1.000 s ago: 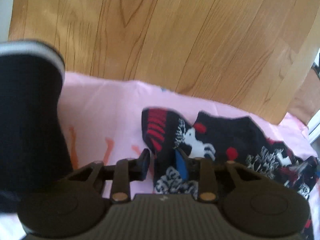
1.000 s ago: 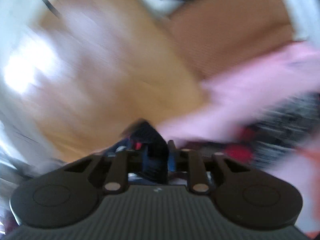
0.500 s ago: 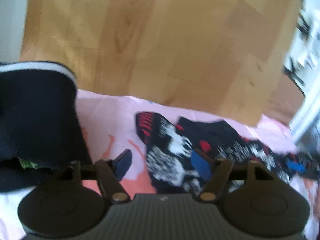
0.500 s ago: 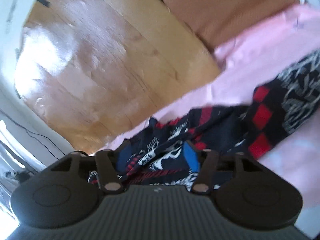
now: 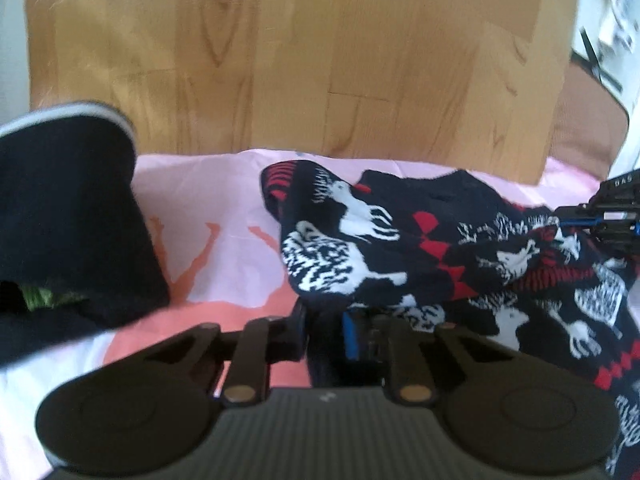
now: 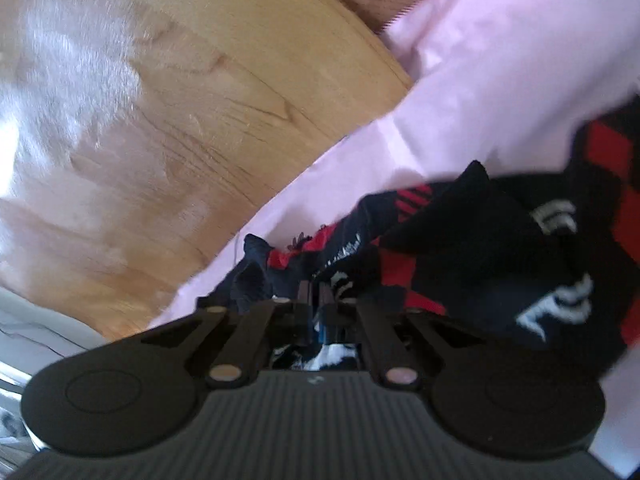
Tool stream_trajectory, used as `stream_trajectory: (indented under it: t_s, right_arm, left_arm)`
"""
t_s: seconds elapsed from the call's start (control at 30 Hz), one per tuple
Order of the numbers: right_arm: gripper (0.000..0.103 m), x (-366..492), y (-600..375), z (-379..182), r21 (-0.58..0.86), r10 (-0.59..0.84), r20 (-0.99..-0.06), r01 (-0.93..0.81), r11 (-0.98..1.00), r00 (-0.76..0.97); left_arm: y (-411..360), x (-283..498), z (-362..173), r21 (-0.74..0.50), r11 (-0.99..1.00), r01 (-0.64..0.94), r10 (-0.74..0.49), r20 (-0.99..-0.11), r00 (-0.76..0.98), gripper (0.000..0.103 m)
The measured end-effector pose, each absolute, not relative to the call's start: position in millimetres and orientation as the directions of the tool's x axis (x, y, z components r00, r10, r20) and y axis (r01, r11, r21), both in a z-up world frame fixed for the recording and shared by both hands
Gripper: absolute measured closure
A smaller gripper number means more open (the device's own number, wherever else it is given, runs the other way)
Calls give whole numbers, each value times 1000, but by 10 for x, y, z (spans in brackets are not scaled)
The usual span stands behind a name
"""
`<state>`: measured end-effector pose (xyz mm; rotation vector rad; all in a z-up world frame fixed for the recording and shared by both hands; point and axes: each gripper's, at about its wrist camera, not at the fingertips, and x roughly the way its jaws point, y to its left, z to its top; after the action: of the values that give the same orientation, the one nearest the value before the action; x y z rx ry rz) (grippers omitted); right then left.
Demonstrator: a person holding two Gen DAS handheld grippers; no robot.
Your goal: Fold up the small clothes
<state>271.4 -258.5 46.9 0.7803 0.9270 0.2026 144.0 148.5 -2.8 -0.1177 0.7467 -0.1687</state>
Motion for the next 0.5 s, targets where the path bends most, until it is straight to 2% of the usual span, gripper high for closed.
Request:
stream_trajectory:
  t_s: [0.1,0.17,0.27,0.33,0.43,0.5]
  right_arm:
    - [98,2717,-2542,664,675,469,-605,102,730,643]
    - [98,2597,-2560,918,712,497,-510,21,701,702]
    - [98,2243,-2653,1282,725,533,-310,-167,668,788]
    - [98,1947,-2738,1326,706,536,-246,-229,670,808]
    - [100,1614,-2804,1059,654,464,-345,-146,742,816]
    - [100,1471,-2915,693,624,382,-467,-10,782,797]
  left_arm:
    - [1546,1411,-48,-202,975,98,-209,-656,725,87]
    - [1543,1392,-47,-217,971,98,-218,-644,734,87]
    - [1560,1329,17,-234,966,112,-236,-615,752,87]
    - [1552,1305,34,-232,967,109,-232,-612,756,87]
    - [1554,1317,-4,-230,969,89,-219,-635,741,87]
    - [1563,1365,-44,-239,968,75,-218,-659,719,87]
